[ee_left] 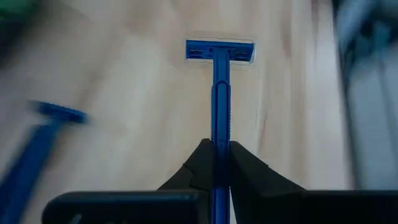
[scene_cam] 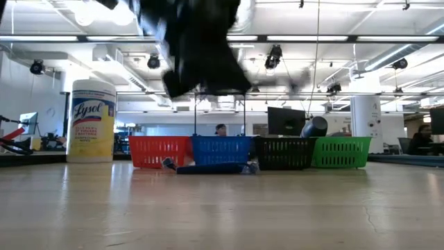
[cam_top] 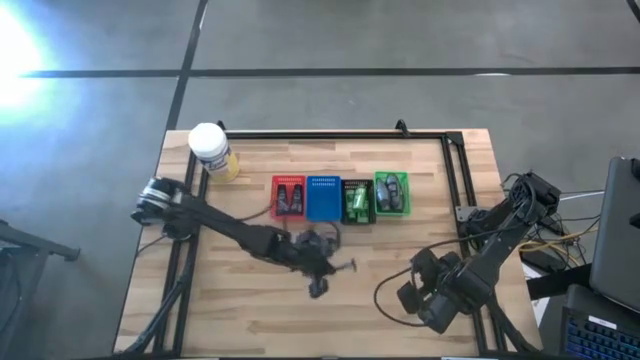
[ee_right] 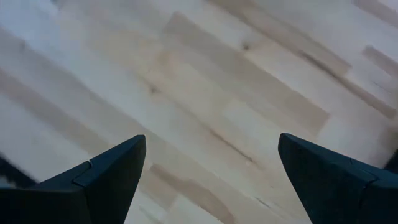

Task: Pick & Place Travel size toiletries
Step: Put the razor into the blue basket

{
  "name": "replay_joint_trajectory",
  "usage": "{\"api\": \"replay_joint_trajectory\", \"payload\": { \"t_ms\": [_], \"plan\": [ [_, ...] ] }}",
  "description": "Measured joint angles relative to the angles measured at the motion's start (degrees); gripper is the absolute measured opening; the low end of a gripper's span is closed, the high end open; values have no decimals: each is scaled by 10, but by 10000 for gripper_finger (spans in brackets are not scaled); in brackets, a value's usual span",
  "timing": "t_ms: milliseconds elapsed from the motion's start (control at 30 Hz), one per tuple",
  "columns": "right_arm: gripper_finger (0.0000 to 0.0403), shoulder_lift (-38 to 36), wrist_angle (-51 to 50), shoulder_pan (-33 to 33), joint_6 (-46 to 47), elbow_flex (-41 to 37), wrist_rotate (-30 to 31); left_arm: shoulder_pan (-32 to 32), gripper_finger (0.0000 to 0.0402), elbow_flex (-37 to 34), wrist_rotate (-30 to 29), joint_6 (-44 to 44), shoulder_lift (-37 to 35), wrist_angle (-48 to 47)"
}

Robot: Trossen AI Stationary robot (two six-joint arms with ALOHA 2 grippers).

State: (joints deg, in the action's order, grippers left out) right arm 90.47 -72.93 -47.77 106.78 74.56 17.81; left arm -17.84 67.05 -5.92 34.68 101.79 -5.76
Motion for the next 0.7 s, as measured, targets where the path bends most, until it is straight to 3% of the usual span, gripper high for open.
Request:
{"api": "replay_joint_trajectory", "payload": {
  "t_ms": [167,267,333,500,700],
  "plan": [
    [363,-6,-55,0,87,0,29,30,28,-9,-213,302,-84,-63],
    [363,-13,-81,0,126,0,43,71,36,-20,-275,381,-107,-94],
    [363,-17,-88,0,130,0,58,104,37,-27,-273,385,-110,-93],
    [363,-20,-92,0,126,0,78,174,36,-30,-201,374,-81,-92],
    [364,-20,-92,0,126,0,79,201,39,-29,-160,379,-39,-93]
  ]
}}
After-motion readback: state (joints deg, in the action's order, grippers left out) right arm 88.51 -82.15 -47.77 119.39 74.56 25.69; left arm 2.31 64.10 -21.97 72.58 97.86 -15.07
